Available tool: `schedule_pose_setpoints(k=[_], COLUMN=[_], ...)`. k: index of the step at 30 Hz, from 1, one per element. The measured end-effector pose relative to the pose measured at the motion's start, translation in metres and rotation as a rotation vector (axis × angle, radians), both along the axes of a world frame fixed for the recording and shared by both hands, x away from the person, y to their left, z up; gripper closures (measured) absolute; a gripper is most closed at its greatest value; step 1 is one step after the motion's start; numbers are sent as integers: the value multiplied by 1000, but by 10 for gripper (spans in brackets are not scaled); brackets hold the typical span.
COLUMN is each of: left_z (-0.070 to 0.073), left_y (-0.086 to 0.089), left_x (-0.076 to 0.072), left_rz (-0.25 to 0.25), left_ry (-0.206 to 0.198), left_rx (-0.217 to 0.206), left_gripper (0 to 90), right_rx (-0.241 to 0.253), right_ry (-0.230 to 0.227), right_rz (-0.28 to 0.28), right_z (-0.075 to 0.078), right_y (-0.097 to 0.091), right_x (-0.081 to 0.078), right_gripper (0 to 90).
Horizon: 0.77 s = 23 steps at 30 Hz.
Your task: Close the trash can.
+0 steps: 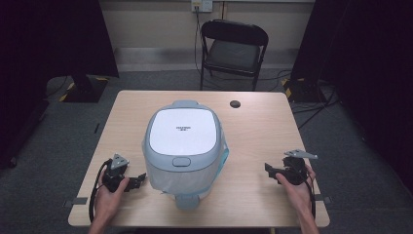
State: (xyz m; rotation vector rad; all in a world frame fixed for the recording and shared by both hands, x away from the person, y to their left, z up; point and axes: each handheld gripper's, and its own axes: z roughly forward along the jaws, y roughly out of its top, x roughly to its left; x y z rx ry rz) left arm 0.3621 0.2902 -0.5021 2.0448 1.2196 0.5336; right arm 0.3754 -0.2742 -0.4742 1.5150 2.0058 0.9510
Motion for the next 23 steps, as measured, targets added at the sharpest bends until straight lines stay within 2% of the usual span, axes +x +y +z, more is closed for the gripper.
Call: schedule_pose_setpoints(k=[7, 8, 9, 10, 14, 16, 23], left_z=[0, 0, 0, 0, 0, 0, 0], left_y=[0, 0, 0, 0, 0, 0, 0], left_x=[0, 0, 0, 0, 0, 0, 0], left_rz=[0, 0, 0, 0, 0, 0, 0], left_ry=[0, 0, 0, 0, 0, 0, 0], left_rx=[0, 0, 0, 0, 0, 0, 1], left_gripper=[111, 111, 111, 111, 111, 111, 111], right_rx=[-20, -22, -22, -53, -72, -67, -67], right_ry=[33, 56, 56, 73, 41, 5, 5], right_rz=[-6, -13, -13, -25, -25, -24, -24], right_z=[-11, -14, -14, -18, -22, -25, -25], right_y=[1, 2, 2, 4, 5, 5, 5], right_x=[-4, -4, -4, -4, -7, -8, -8], right_gripper=[148, 146, 146, 144, 135, 122, 122])
